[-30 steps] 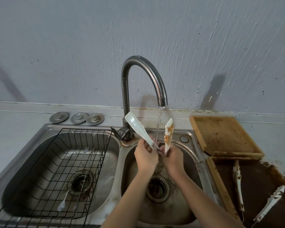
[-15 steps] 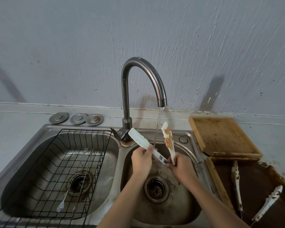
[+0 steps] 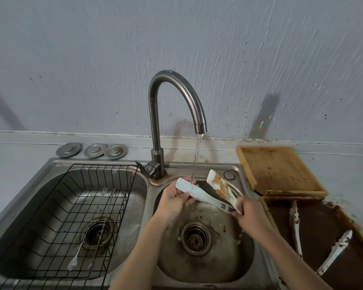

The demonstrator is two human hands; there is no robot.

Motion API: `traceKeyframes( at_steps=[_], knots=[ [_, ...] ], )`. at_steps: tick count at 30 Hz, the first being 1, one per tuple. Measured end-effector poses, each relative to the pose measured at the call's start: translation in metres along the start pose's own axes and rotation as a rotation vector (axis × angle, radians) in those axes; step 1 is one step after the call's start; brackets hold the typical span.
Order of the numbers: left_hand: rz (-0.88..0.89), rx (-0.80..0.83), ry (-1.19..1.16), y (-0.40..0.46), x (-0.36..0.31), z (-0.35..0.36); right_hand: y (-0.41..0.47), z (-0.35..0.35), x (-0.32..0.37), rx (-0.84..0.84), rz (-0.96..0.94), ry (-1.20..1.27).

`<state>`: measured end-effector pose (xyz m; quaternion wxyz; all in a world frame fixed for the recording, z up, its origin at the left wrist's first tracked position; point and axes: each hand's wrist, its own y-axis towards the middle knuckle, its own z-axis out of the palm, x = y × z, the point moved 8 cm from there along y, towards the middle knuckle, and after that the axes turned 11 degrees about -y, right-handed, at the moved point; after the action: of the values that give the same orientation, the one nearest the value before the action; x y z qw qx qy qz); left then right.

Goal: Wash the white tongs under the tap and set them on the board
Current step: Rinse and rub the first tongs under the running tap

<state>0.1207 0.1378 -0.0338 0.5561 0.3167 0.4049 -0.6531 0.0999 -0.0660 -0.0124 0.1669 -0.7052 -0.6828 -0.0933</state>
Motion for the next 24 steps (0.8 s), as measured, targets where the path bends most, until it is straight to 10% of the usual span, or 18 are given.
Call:
traceKeyframes(
  at_steps=[10, 17, 24],
  knots=[
    [0.046, 0.02, 0.088, 0.002, -0.007, 0.007, 0.0, -0.014, -0.003, -0.169, -0.045, 0.003],
    [0.073, -0.346, 0.513, -0.001, -0.012, -0.013, -0.001, -0.006, 0.003, -0.151, -0.07, -0.006],
    [-0.166, -0.204, 0.099, 0.003, -0.003, -0.001, -0.001, -0.004, 0.002, -0.129, -0.064, -0.023]
  ],
)
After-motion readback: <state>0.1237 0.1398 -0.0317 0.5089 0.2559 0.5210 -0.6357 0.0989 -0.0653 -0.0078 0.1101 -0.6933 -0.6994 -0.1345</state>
